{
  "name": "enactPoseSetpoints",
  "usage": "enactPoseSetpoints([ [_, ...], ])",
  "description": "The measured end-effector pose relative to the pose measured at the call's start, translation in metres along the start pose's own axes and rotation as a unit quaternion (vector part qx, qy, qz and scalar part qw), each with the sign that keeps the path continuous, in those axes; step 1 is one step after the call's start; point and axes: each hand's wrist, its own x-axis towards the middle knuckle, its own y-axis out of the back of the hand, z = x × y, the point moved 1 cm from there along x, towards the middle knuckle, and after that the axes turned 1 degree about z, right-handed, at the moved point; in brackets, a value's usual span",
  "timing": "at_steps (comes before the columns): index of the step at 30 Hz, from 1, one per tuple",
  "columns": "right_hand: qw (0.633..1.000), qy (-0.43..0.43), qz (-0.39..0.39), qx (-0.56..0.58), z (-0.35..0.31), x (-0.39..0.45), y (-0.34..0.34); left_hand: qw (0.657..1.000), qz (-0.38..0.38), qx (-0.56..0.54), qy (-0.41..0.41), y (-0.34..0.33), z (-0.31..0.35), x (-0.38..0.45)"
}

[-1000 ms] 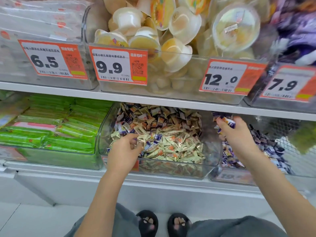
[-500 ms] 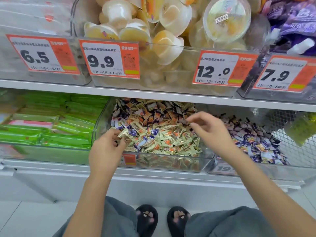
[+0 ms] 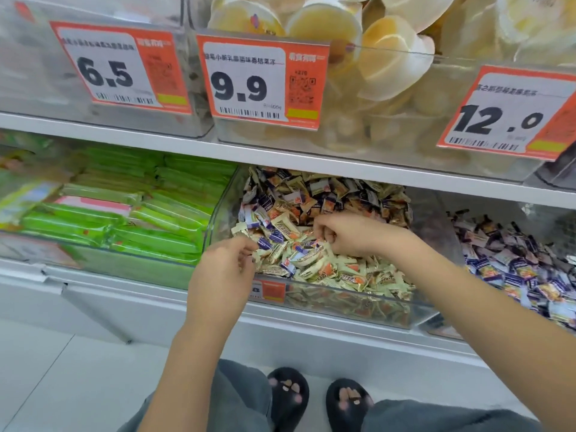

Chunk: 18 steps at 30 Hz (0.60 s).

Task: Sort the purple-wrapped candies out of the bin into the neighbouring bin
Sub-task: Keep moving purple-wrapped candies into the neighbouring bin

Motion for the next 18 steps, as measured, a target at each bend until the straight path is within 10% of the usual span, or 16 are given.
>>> enactPoseSetpoints([
  [7,0.979,0.08,0.117,0.15,-0.016,0.0,0.024,0.997,0.047,-0.057,0.023,0.013,-0.002,0.0],
  [18,0.978,0.078,-0.134,0.142,-0.026,0.025,0.01,0.995,0.022,-0.088,0.036,0.012,-0.008,0.0],
])
